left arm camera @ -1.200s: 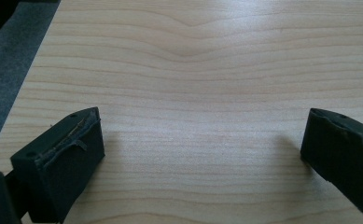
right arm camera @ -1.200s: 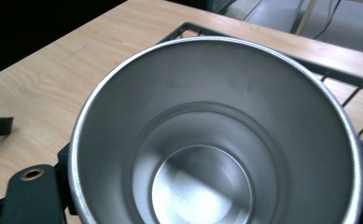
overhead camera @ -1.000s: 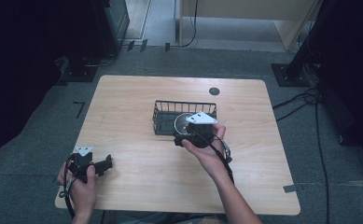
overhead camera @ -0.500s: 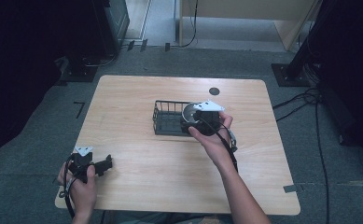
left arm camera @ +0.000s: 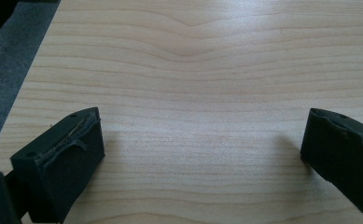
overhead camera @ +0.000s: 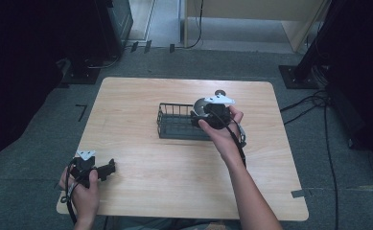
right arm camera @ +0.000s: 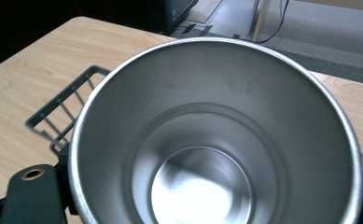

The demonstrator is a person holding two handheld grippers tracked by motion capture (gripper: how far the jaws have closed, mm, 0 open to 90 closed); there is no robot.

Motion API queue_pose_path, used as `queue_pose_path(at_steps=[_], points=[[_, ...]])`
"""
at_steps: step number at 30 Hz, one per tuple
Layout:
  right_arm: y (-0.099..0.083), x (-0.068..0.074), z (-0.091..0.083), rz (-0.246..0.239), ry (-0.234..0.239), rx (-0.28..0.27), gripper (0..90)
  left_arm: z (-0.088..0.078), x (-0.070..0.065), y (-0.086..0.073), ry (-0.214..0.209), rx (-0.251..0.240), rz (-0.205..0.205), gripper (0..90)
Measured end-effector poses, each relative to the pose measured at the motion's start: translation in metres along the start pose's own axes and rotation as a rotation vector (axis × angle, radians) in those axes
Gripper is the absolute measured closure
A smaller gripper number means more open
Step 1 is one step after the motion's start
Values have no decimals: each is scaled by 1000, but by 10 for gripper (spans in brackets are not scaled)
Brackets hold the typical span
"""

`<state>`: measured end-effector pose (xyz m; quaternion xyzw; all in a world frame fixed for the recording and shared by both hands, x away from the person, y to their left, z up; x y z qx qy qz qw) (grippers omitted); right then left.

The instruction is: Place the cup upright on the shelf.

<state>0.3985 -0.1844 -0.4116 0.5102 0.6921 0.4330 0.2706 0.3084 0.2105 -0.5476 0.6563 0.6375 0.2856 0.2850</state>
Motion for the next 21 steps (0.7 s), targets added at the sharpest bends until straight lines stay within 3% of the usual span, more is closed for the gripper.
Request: queue_pose_path(at_steps=[14, 21], points=[[-1, -25, 25, 38, -52, 18, 171, 0, 0, 0, 0, 1, 1, 0], [-8, -27, 36, 42, -61, 41, 171, 0, 0, 0, 0, 0, 1, 0]])
Point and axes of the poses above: each handheld gripper's, and its own axes: z roughly forward along the jaws, y roughly out of its top, x roughly to its left, the point moved 4 cm from there along z, roughly forward along the jaws, and after that the axes turned 4 degrees about -x, right-handed, at the moved point
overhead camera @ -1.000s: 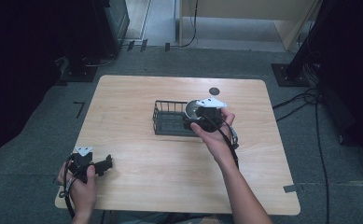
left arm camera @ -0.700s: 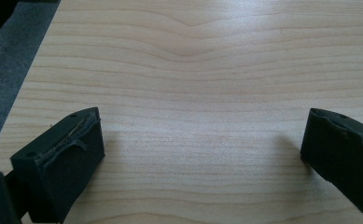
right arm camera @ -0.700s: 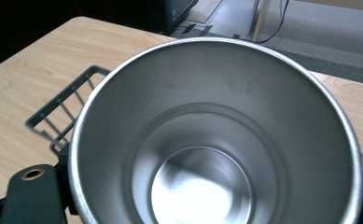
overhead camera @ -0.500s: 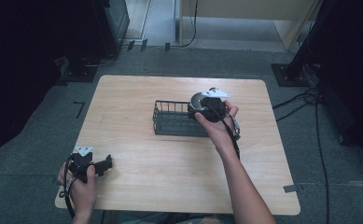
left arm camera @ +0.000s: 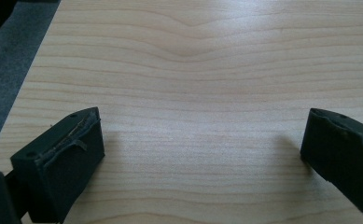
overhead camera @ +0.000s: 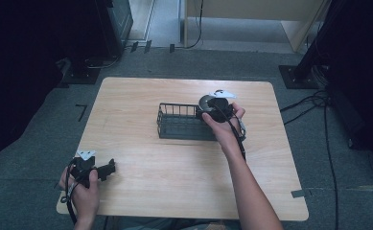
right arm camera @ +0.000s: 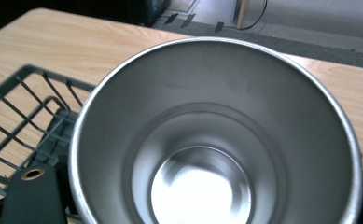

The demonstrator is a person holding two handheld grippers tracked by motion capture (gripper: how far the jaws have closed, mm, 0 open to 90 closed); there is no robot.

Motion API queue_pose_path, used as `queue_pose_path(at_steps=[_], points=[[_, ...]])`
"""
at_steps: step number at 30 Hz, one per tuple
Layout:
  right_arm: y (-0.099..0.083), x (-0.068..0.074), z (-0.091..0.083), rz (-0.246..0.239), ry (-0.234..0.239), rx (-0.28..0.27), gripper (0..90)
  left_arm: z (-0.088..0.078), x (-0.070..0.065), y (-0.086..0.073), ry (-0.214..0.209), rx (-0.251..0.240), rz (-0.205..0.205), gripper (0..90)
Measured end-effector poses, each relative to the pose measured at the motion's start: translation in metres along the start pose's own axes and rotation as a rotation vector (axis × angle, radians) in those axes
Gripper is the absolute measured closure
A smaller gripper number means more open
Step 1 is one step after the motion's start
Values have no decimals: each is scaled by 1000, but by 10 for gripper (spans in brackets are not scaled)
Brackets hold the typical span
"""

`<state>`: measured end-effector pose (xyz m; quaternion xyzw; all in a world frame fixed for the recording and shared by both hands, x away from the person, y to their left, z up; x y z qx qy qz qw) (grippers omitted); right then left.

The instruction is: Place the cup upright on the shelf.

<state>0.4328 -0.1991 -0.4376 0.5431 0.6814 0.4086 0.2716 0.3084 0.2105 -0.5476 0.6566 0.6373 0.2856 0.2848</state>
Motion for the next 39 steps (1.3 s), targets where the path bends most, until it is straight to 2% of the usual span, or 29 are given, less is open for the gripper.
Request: queue_pose_path(at_steps=[6, 12, 26, 28, 29, 30, 34, 39], points=[[-7, 6, 9, -10, 11, 24, 171, 0, 0, 0, 0, 0, 0, 0], [-21, 11, 18, -13, 24, 63, 171, 0, 0, 0, 0, 0, 0, 0], [-24, 14, 20, -32, 42, 87, 165, 0, 0, 0, 0, 0, 2, 0], [-24, 14, 19, -24, 36, 89, 152, 0, 0, 0, 0, 0, 1, 0], [-24, 13, 18, -32, 43, 87, 108, 0, 0, 0, 0, 0, 1, 0], [-24, 13, 18, -32, 43, 87, 108, 0, 0, 0, 0, 0, 1, 0], [-21, 12, 14, -26, 61, 73, 3, 0, 0, 0, 0, 0, 2, 0], [-16, 9, 5, -20, 64, 38, 0, 0, 0, 0, 0, 0, 1, 0]])
Point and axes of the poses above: each handheld gripper's, and its own axes: z roughly forward along the jaws, y roughly out of its top, x roughly to its left, the point moved 4 cm from there along z, roughly forward along the jaws, and after that the axes turned 4 degrees about -x, right-handed, at the moved point
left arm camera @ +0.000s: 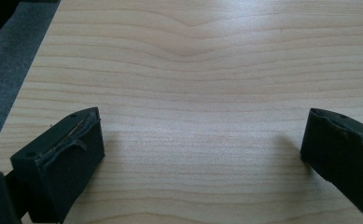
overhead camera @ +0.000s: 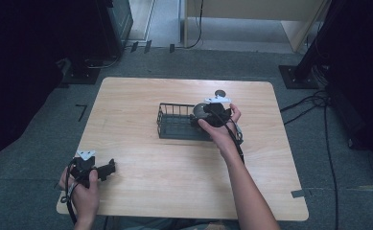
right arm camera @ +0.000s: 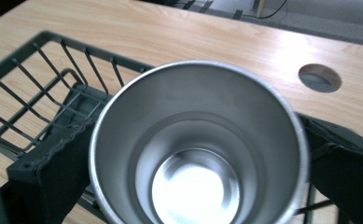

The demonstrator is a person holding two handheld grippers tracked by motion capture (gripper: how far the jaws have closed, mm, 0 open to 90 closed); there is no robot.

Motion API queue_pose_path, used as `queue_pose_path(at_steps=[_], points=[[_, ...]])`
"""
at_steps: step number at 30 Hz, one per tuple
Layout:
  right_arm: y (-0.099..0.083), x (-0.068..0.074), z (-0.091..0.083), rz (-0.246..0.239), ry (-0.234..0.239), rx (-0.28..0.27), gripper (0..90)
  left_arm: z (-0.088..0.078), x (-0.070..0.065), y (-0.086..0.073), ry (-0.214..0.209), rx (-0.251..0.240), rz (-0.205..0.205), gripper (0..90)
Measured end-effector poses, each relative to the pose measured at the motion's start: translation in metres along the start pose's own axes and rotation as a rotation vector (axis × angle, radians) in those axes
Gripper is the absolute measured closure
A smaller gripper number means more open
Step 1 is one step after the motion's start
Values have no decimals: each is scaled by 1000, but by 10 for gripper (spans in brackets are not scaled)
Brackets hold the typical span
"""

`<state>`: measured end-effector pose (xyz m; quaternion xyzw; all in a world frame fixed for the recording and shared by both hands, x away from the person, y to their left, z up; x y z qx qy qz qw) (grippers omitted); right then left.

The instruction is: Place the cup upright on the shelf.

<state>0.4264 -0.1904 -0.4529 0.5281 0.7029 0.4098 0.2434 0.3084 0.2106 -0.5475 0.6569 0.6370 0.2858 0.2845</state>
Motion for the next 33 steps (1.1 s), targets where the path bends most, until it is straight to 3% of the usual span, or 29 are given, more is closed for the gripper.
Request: queue_pose_path(at_steps=[11, 33], points=[[7, -6, -31, -13, -6, -57, 0, 0, 0, 0, 0, 0, 0, 0], [-17, -35, -86, 44, -32, -109, 0, 0, 0, 0, 0, -3, -3, 0]])
Point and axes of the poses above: each handheld gripper's, and its own axes: z roughly forward along the jaws, y roughly out of its top, x roughly to its left, the point moved 4 cm from there along z, roughly forward along the jaws, and after that the axes turned 4 degrees about -x, right-handed, at the moved point
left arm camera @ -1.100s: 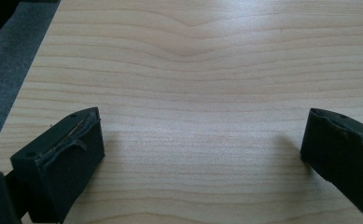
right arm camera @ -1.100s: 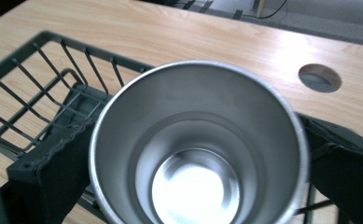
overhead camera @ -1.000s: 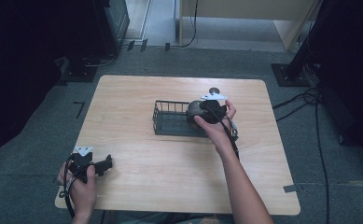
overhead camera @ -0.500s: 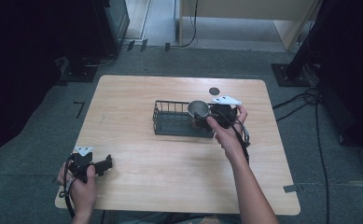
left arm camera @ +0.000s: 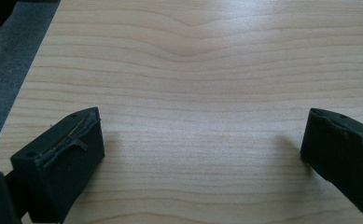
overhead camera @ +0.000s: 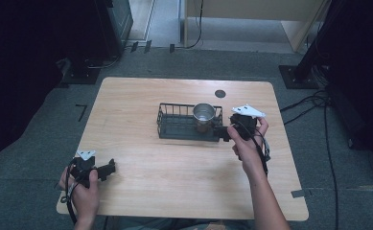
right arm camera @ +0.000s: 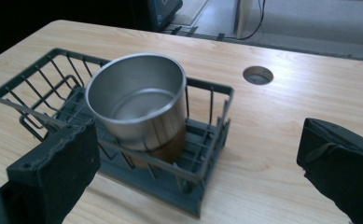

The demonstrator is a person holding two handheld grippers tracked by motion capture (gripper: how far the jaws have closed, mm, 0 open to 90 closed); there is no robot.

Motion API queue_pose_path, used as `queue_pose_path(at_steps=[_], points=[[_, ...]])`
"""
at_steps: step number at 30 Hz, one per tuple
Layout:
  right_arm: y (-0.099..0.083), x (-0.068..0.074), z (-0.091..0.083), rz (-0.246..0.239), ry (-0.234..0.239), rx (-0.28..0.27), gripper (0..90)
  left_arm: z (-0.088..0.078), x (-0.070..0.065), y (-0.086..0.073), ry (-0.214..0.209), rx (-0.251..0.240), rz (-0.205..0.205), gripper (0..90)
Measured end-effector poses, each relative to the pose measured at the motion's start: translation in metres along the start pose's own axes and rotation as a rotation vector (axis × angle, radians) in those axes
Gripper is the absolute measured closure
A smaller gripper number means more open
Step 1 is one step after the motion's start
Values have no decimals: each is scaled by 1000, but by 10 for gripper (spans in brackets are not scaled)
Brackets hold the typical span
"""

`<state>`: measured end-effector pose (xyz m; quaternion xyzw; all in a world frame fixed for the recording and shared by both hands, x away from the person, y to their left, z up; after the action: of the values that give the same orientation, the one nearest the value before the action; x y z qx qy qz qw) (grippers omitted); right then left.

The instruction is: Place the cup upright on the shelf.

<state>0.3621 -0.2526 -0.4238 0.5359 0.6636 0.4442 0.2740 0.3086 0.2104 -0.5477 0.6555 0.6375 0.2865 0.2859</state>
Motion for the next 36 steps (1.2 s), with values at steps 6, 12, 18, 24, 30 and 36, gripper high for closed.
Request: queue_pose_path(at_steps=[6, 12, 18, 24, 30, 36], points=[[-13, -13, -11, 19, -22, 10, 0, 0, 0, 0, 0, 3, 4, 0], [-27, -28, -21, 41, -47, 18, 0, 0, 0, 0, 0, 3, 4, 0], [-42, -40, -29, 53, -65, 26, 0, 0, 0, 0, 0, 3, 4, 0], [-60, -51, -35, 73, -83, 45, 0, 0, 0, 0, 0, 3, 4, 0], [-78, -61, -41, 88, -107, 64, 0, 0, 0, 0, 0, 3, 4, 0], [-97, -70, -44, 99, -135, 95, 0, 0, 0, 0, 0, 3, 4, 0]])
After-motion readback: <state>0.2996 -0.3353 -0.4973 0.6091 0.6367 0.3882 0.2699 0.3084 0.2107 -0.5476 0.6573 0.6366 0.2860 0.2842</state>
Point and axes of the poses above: each handheld gripper's, and its own axes: z roughly forward along the jaws, y roughly out of its top, x roughly to its left, the point moved 4 cm from there along z, roughly forward along the jaws, and after that the axes turned 4 degrees about -x, right-handed, at the moved point
